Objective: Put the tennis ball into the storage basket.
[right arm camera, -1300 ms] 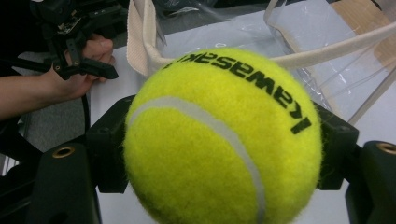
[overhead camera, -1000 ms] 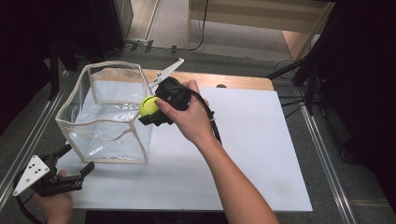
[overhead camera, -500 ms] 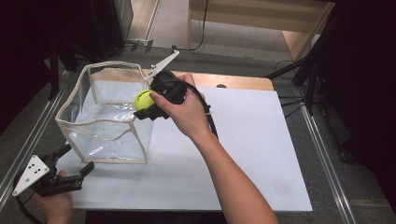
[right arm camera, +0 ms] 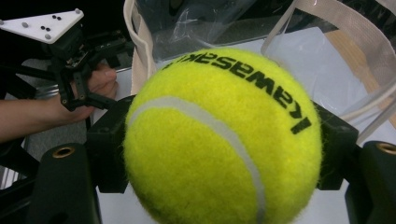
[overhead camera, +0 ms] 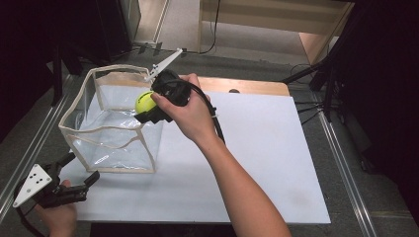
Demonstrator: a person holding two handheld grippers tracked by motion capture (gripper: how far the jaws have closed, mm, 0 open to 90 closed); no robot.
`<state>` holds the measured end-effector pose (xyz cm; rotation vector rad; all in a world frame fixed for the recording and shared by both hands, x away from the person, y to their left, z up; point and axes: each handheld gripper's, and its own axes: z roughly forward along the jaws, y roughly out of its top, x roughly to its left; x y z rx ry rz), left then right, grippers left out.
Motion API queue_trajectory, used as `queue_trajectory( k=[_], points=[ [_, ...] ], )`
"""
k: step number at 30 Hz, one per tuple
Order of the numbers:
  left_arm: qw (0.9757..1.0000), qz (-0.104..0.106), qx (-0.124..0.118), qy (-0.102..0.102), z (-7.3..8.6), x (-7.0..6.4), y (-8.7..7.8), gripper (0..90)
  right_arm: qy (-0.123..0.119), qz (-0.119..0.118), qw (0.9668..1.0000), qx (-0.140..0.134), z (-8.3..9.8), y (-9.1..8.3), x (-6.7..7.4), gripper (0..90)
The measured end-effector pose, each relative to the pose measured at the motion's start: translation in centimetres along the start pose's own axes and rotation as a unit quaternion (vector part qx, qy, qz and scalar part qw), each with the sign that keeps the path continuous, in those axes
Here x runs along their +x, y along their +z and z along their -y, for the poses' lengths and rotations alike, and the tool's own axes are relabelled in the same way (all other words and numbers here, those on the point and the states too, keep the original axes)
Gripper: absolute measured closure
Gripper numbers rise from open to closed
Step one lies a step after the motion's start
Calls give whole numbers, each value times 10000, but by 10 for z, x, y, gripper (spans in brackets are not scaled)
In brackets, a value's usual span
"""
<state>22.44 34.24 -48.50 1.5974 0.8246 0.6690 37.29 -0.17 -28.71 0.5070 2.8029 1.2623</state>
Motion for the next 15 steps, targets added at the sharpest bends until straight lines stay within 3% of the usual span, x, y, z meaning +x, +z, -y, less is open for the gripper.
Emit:
queue_trajectory(
  k=[15],
  points=[
    [10000,15,-25,-19,0,0,0,1,-29,-87,10000,-26,-14,18,0,234]
  ],
)
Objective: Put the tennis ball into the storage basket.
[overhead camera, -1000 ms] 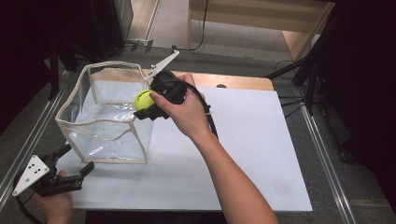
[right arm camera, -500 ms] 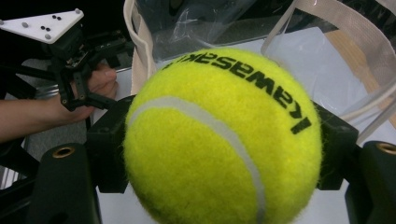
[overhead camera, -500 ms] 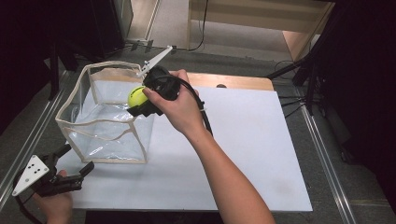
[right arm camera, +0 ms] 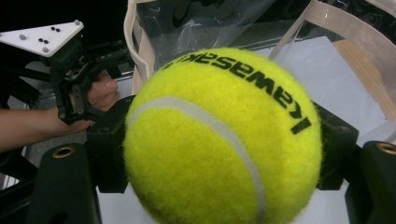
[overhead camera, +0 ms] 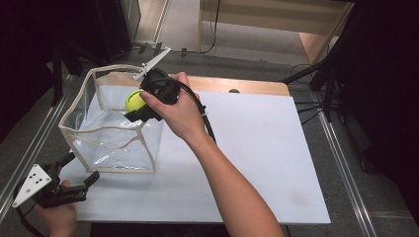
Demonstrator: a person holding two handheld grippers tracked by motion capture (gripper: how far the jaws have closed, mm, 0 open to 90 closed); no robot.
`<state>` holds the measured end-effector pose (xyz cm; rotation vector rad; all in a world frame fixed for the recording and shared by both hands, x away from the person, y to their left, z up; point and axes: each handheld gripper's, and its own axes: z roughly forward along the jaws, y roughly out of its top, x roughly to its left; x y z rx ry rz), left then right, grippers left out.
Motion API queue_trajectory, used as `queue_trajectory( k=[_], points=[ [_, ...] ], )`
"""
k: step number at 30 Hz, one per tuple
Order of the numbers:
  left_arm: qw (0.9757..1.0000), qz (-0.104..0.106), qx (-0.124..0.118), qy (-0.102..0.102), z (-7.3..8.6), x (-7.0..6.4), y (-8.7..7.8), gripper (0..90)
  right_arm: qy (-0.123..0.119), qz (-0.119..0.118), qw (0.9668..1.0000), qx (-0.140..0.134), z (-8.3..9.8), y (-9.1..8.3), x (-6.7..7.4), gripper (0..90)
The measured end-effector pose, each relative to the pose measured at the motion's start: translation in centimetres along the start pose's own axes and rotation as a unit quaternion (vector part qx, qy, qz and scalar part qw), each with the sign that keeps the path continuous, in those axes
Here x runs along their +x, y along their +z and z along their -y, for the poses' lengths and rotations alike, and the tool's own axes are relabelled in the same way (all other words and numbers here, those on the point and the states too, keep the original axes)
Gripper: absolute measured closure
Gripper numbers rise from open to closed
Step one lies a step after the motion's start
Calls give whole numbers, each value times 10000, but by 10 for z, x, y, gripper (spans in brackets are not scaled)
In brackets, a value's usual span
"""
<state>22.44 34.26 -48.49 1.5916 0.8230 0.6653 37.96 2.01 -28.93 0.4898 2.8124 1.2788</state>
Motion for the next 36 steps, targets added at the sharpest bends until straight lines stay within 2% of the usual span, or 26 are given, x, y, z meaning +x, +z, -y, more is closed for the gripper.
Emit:
queue_trajectory(
  k=[12,20,28,33,36],
  points=[
    [10000,-7,8,-6,0,0,0,1,27,83,9999,83,-3,19,-3,233],
    [10000,-3,10,-7,0,0,0,1,111,152,9991,388,-2,29,-5,232],
    [10000,-7,2,-14,0,0,0,1,26,286,9959,862,-1,39,-4,226],
    [10000,-7,1,-12,0,0,0,1,-94,286,9951,937,-1,44,-2,213],
    [10000,-16,3,-17,0,0,0,1,-141,321,9954,887,-2,43,0,163]
  ],
)
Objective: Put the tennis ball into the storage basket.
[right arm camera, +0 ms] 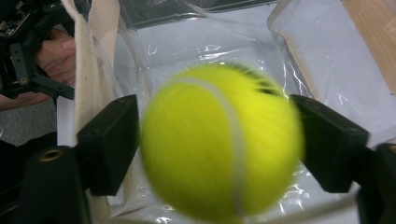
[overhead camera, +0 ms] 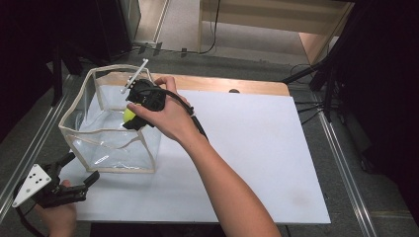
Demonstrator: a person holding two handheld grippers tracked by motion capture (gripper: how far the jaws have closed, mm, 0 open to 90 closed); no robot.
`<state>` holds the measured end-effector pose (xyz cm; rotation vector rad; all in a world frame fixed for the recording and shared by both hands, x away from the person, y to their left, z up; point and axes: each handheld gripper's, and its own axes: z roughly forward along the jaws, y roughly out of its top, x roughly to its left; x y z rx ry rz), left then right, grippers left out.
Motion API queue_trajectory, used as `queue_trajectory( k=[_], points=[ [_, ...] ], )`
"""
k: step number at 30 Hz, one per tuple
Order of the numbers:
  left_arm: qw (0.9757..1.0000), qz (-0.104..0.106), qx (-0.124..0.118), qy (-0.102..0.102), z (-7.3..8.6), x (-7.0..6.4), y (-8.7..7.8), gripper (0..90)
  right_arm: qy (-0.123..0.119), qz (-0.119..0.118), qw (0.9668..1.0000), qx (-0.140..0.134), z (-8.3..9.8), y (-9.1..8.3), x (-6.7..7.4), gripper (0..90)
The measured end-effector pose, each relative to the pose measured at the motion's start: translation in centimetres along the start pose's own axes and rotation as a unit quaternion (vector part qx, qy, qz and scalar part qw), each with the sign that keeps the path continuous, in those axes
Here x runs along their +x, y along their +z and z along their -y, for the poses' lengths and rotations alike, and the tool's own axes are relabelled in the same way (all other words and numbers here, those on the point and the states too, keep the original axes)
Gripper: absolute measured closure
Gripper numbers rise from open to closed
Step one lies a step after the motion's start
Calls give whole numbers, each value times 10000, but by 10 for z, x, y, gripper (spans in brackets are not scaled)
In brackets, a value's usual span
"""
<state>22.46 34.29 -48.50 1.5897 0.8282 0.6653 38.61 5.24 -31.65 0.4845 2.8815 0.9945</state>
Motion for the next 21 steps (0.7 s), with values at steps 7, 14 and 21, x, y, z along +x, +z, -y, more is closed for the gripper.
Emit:
queue_trajectory(
  k=[7,14,21],
  points=[
    [10000,14,2,11,0,0,0,1,1,76,9993,-378,5,-14,2,87],
    [10000,4,8,20,0,-1,0,1,127,258,9968,-748,17,-30,5,0],
    [10000,-9,44,33,0,-1,1,1,184,505,9941,-944,29,-42,11,0]
  ],
)
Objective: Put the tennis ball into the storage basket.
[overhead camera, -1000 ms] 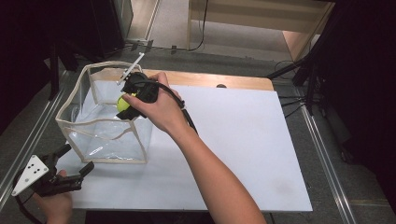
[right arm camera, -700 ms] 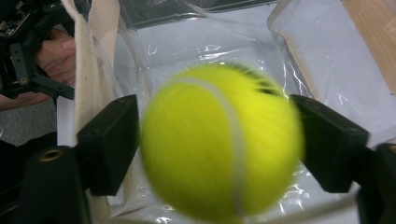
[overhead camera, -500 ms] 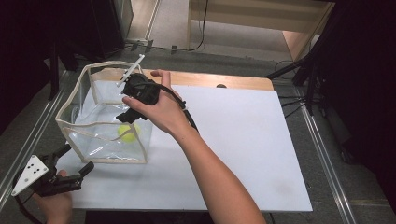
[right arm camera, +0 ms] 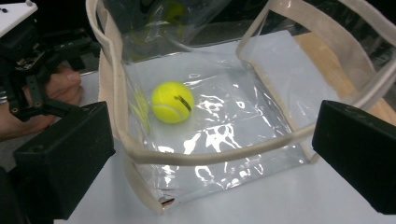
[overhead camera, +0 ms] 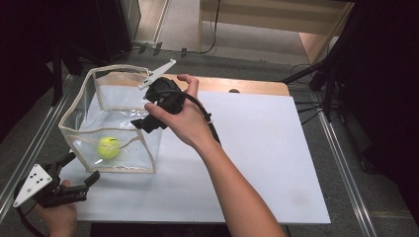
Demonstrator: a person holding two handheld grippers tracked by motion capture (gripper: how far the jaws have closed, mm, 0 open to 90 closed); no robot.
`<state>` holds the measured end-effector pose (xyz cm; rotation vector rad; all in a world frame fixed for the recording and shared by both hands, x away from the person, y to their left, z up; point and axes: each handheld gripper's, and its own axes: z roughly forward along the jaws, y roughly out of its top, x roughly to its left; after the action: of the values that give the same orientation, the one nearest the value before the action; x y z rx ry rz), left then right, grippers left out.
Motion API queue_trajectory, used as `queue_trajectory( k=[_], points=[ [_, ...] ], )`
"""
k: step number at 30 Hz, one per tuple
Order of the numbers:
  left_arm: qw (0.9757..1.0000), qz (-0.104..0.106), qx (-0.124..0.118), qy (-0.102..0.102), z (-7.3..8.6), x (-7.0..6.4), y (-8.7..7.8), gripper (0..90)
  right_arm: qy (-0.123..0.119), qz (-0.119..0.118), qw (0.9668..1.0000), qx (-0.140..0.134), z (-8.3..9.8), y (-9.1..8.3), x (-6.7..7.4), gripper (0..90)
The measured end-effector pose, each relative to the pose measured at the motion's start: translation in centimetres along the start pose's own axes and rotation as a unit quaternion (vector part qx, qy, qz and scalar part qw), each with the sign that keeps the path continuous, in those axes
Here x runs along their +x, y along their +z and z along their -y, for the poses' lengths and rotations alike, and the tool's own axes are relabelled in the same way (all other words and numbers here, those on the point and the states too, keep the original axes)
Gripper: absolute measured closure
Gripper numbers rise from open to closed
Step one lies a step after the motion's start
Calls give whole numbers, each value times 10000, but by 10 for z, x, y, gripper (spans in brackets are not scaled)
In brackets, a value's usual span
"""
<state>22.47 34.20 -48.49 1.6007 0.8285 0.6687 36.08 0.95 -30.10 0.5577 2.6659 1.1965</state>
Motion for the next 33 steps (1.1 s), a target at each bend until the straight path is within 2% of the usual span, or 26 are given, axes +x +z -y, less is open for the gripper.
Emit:
queue_trajectory(
  k=[4,13,21,33],
  points=[
    [10000,1,-1,-3,0,0,0,1,34,87,9999,-39,7,-3,3,0],
    [10000,7,-11,-12,0,0,0,1,125,233,9996,-93,26,3,6,0],
    [10000,7,-4,-2,0,0,0,1,229,211,9994,-176,43,8,5,0],
    [10000,1,21,5,0,0,0,1,402,195,9989,-139,74,20,7,0]
  ],
)
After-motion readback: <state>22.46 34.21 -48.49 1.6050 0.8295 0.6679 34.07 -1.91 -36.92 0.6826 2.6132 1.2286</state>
